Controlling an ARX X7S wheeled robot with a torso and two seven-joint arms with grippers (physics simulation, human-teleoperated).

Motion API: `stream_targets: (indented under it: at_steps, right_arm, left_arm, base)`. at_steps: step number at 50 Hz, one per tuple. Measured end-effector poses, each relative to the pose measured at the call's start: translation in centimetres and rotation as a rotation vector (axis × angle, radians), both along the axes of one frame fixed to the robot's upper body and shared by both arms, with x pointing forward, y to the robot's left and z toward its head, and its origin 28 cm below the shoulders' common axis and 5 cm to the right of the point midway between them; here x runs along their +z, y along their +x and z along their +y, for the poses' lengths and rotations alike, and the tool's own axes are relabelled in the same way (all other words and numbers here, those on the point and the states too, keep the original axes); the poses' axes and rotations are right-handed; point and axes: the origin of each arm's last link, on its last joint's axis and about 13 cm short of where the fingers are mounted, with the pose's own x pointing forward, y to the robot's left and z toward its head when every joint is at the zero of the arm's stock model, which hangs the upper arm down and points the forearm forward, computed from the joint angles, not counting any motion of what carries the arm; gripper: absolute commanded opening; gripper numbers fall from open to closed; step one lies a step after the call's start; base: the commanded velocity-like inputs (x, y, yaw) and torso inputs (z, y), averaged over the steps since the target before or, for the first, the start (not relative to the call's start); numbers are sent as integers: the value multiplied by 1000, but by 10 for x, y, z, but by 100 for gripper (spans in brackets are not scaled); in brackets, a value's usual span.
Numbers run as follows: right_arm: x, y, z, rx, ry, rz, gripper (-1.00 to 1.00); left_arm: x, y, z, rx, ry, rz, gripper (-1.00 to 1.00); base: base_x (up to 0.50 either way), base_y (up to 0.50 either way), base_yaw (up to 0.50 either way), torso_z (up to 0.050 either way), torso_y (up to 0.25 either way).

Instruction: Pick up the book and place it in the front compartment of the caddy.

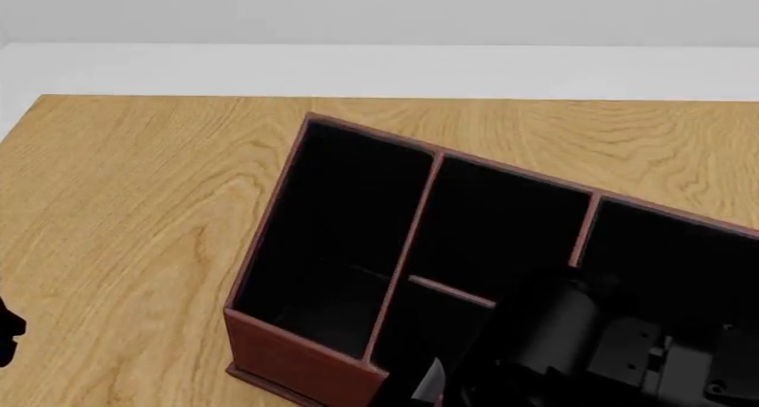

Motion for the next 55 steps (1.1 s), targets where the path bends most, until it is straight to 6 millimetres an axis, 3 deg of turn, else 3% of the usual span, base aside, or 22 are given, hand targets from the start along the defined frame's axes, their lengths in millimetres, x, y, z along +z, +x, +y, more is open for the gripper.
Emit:
stream_targets:
  at_steps: [22,55]
  right_arm:
    - [5,-8,-1,12,32,-8,-100]
    - [75,-22,20,133,221,-209,-100]
  left_arm:
    - [2,-1,-1,0,2,-3,100]
    - [9,-5,0,7,7,-23,100]
  base:
    - [0,0,0,0,0]
    - [0,0,0,0,1]
